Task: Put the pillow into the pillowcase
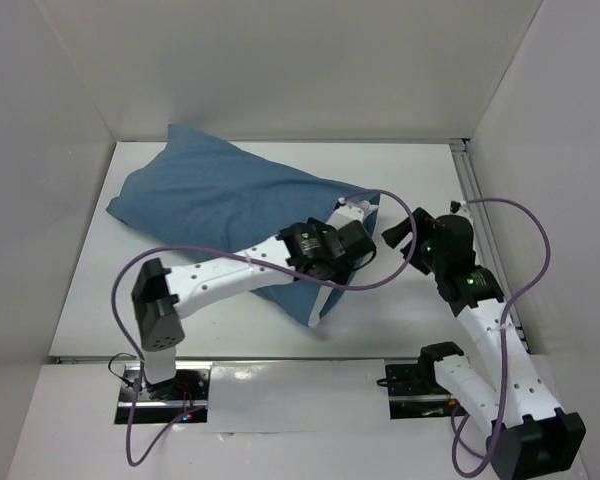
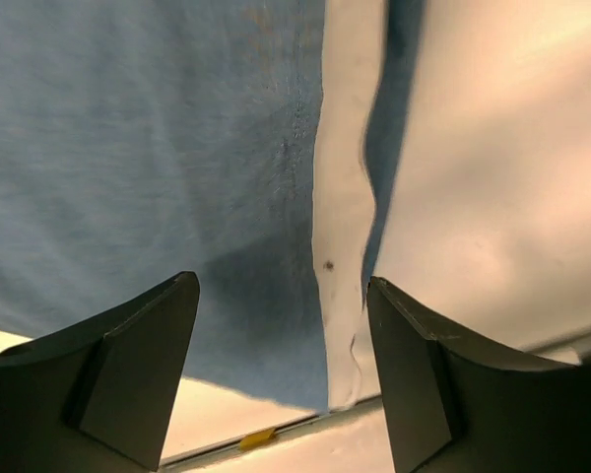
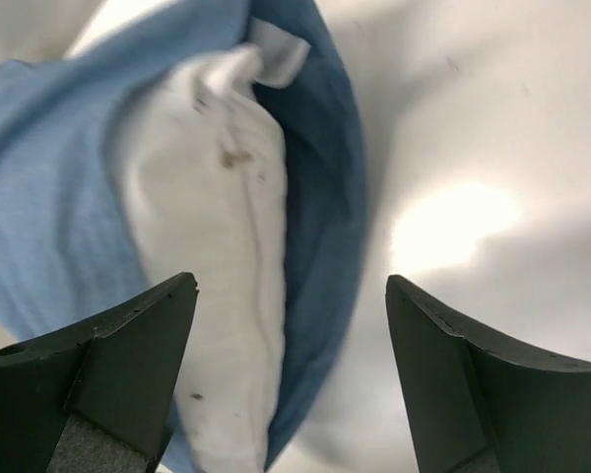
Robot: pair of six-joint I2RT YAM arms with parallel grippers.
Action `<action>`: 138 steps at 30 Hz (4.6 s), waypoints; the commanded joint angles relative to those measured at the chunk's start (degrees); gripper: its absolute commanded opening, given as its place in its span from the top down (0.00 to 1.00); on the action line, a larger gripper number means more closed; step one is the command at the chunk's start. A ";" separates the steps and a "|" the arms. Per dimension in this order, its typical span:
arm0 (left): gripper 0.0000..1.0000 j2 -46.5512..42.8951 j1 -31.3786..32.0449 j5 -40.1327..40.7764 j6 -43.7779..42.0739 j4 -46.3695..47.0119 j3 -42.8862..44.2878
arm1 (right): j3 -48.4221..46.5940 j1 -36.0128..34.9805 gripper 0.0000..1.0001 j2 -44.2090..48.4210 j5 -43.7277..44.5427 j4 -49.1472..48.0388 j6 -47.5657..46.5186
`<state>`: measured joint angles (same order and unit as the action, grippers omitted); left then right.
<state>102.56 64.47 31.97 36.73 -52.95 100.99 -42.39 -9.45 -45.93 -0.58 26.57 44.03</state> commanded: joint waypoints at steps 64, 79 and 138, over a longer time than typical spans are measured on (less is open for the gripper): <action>1.00 -6.13 0.31 -10.07 2.56 -3.40 7.38 | 10.04 -7.15 0.20 -15.67 -36.25 -27.51 -0.89; 1.00 -9.92 -8.73 -42.33 -0.96 16.28 21.61 | -19.01 -10.23 1.00 -37.67 -38.88 -59.27 6.95; 0.46 -42.19 -51.02 -27.20 3.71 6.96 -43.50 | -15.35 -24.46 0.03 -40.17 -31.49 -23.81 -16.08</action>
<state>59.02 14.39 8.88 40.45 -50.35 61.28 -54.46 -30.30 -82.91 -24.93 11.03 28.77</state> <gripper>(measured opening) 0.609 0.981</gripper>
